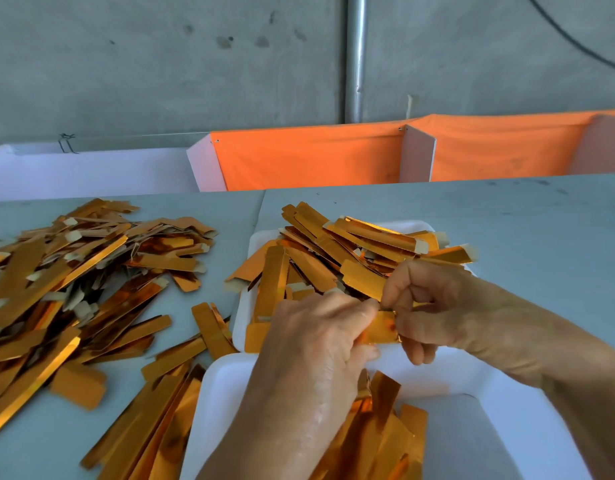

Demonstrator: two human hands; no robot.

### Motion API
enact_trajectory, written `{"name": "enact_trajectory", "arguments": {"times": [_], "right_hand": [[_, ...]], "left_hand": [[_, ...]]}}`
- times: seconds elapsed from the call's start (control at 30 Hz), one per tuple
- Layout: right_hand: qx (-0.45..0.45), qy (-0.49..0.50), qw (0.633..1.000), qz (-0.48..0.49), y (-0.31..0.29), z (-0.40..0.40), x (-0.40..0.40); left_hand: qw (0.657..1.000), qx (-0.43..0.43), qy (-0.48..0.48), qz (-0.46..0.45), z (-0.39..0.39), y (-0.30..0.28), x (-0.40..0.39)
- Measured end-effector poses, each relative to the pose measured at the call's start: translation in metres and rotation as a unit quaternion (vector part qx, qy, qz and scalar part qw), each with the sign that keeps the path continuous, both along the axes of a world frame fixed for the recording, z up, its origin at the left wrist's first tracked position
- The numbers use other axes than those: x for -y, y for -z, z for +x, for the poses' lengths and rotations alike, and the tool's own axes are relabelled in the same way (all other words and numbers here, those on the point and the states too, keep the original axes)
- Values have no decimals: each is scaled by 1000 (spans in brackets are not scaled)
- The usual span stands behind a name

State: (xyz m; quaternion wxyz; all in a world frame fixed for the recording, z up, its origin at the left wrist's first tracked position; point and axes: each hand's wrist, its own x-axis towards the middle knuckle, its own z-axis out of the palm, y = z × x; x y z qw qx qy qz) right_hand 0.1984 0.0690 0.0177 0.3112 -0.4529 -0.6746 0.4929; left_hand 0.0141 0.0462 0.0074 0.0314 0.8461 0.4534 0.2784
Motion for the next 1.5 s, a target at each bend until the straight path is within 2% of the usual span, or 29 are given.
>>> {"name": "enact_trajectory", "arguments": {"times": [0.07,0.13,0.27,0.53,0.67,0.87,1.1,1.2,1.3,1.4,1.5], "right_hand": [[-65,-4,998,-13,3,1,-1],[-150,-26,987,-50,6,4,-3],[-257,-92,957,-100,6,12,-5],[-298,-95,944,-100,9,11,-7],[-288,-90,951,-71,8,9,-7],[-292,-102,947,-85,7,9,-5],[-277,-77,954,-91,3,9,-4],[-228,-92,959,-140,5,11,-3],[-223,-134,945,-196,8,10,-3],[-266,-171,931,-179,8,9,-4],[-287,-159,932,-153,8,11,-6]], "left_hand": [[999,34,0,1,1,0,-1],[992,120,-2,-34,-4,5,0],[971,215,32,-99,-3,0,0],[933,303,92,-174,0,-1,1],[918,336,103,-184,2,-2,2],[907,340,102,-227,1,2,1],[915,336,92,-206,4,-2,5],[933,315,71,-159,9,0,5],[960,271,58,-47,17,2,8],[975,214,60,-6,22,6,10],[977,185,105,-6,24,7,10]]}}
